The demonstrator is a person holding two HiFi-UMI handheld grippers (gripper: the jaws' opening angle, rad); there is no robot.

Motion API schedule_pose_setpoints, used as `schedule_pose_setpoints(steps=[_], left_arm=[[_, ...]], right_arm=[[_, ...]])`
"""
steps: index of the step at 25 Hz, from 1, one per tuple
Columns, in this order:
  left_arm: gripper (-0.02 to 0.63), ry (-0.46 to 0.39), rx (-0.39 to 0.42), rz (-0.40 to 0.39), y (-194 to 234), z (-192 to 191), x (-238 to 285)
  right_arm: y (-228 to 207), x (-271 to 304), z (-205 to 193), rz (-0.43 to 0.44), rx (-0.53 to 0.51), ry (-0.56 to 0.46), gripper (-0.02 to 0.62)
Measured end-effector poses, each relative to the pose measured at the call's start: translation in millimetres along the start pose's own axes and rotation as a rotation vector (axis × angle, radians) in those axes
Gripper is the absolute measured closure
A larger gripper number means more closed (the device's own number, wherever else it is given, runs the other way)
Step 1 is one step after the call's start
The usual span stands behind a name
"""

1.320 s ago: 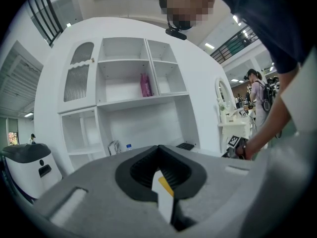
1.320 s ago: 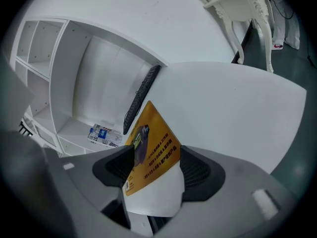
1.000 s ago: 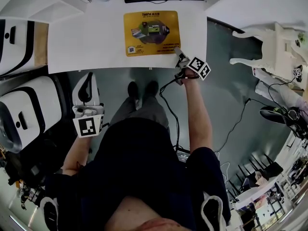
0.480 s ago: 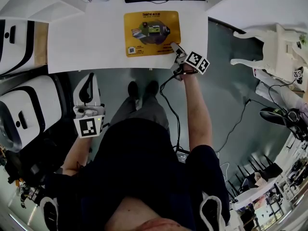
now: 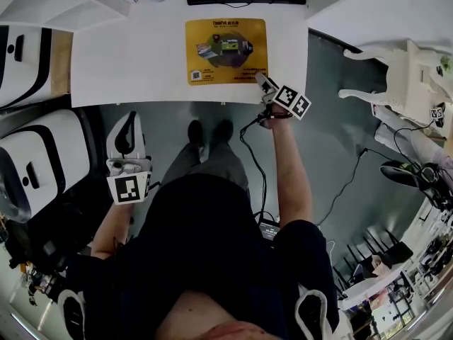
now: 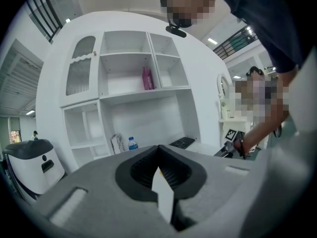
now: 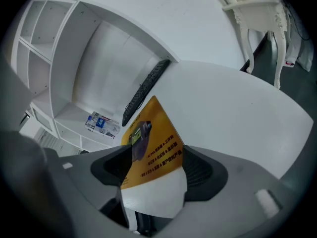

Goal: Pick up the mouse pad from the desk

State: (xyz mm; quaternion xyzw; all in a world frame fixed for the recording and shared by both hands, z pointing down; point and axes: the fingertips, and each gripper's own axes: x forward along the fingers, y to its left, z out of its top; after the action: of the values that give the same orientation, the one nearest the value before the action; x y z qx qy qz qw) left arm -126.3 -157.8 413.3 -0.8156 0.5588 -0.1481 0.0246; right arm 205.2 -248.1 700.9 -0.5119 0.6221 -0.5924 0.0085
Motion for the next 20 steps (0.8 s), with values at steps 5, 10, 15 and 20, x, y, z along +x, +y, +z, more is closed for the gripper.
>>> schedule_pose_setpoints(steps=[5,10,15,20], left_arm=[[0.603,-0.016,-0.009,0.013,3.6,3.9,2.7],[0.603,-0.009,-0.016,0.012,7.4,-0.9,4.5],[0.603,-0.01,-0.018,0.008,5.0,-1.8,8.0],[0.603,-0.013,-0.023,0.017,5.9,-2.1,8.0]], right_arm=[[0.5,-7.1,0.8,-0.039,0.021,-0.008,0.244],[-12.6,-9.1,0.0,-0.083,0.056,-0.037,0.277],[-10.8,-9.8,3.5,-0.026,0.147,-0.065,0.275],[-6.4,-5.6,2.5,0.017,0.161,-0.061,0.299]])
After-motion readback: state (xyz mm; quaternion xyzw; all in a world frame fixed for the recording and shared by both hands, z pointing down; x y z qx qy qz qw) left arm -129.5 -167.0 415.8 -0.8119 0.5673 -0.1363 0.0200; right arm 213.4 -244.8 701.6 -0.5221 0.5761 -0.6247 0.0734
